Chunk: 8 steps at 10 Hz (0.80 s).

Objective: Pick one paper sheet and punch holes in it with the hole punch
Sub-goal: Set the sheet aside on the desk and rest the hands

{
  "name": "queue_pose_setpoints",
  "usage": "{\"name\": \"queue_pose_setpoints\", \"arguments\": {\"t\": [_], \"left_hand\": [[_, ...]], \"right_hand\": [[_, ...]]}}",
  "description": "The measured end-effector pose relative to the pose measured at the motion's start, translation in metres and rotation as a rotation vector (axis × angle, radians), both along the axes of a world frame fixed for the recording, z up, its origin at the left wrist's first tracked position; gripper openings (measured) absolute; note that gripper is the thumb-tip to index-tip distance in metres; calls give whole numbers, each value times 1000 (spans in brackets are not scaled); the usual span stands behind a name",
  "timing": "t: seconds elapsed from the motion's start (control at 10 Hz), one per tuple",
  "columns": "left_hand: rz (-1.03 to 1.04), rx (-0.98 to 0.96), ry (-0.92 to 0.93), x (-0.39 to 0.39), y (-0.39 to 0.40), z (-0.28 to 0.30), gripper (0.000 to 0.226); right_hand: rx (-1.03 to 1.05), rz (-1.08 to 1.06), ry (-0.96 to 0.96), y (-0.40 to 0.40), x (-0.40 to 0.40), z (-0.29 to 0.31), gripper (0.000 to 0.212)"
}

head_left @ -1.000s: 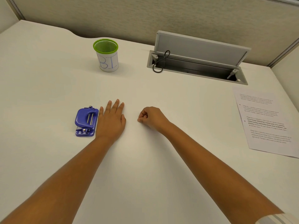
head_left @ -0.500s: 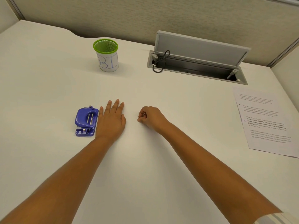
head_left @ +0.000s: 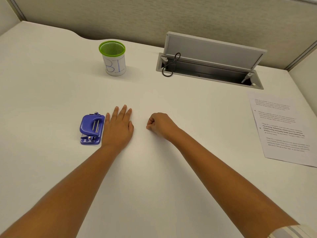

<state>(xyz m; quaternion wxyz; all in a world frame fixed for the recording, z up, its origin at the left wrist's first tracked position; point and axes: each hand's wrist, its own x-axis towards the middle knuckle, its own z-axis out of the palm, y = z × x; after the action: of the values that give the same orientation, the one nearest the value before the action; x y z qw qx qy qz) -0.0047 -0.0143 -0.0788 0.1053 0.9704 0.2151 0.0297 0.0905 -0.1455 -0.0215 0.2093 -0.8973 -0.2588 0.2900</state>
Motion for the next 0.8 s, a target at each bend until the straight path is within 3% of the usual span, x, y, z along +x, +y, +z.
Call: {"name": "queue_pose_setpoints", "arguments": {"t": [0.8], "left_hand": [[-1,4,0,0,0,1,52]], "right_hand": [[27,-21,-30,-2,-4,2,19]]}}
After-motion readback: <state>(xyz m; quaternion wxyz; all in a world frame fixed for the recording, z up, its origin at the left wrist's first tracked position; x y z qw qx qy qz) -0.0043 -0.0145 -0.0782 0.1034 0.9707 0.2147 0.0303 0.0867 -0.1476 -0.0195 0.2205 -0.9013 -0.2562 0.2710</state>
